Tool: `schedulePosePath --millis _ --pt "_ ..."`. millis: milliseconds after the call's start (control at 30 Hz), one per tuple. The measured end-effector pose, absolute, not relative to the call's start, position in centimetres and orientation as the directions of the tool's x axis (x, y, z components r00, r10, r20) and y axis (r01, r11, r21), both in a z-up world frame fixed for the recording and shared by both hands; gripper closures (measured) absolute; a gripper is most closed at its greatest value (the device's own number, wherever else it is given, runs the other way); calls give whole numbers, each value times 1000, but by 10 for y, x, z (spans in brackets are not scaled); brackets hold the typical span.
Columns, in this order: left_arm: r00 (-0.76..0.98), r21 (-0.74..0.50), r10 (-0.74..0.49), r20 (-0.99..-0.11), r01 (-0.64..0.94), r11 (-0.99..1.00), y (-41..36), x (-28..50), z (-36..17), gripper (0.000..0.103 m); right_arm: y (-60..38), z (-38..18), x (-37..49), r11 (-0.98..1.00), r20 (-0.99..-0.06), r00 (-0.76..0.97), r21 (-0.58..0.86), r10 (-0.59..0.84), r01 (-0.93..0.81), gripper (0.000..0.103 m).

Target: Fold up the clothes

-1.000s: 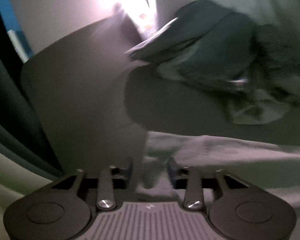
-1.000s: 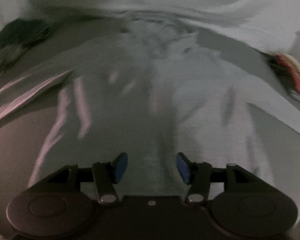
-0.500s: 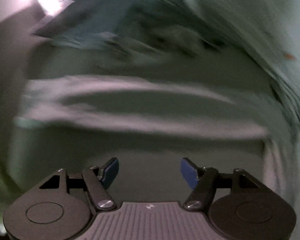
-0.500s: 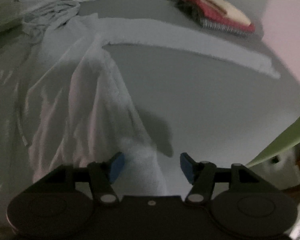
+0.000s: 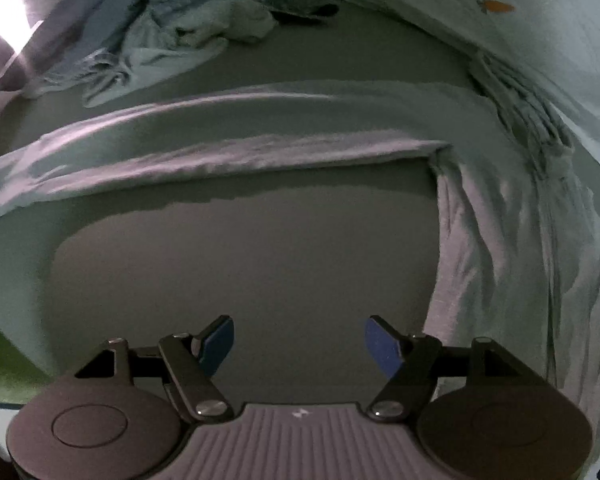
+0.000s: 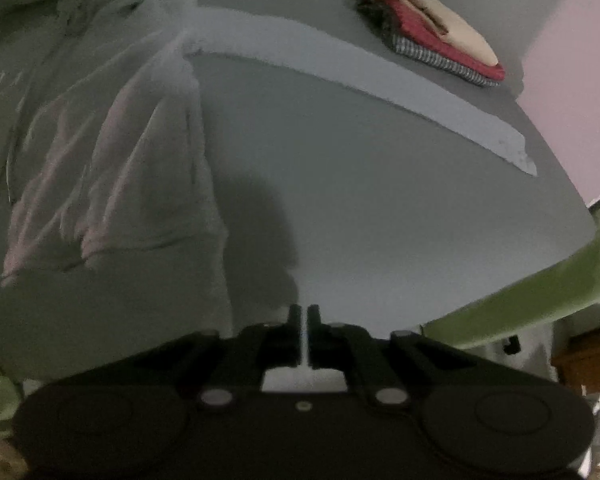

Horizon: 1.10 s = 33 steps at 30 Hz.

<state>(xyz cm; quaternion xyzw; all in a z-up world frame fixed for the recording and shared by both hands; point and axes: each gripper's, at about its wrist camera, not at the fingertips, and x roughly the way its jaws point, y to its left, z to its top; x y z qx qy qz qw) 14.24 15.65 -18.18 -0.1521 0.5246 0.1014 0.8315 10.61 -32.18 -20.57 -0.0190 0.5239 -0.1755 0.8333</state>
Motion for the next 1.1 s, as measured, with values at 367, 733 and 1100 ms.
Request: schedulePosePath --millis 367,733,1100 --pt "460 -220 44 -887 -505 834 225 129 -181 19 -265 -187 167 979 -841 509 -114 -184 166 36" --pt "628 -537 -49 -777 -620 572 356 120 -204 19 -100 -177 203 957 -784 614 -241 -94 -162 19" --pt "713 -681 -13 -701 -665 307 449 88 -229 19 3 -188 200 863 -748 657 -389 -92 -322 19"
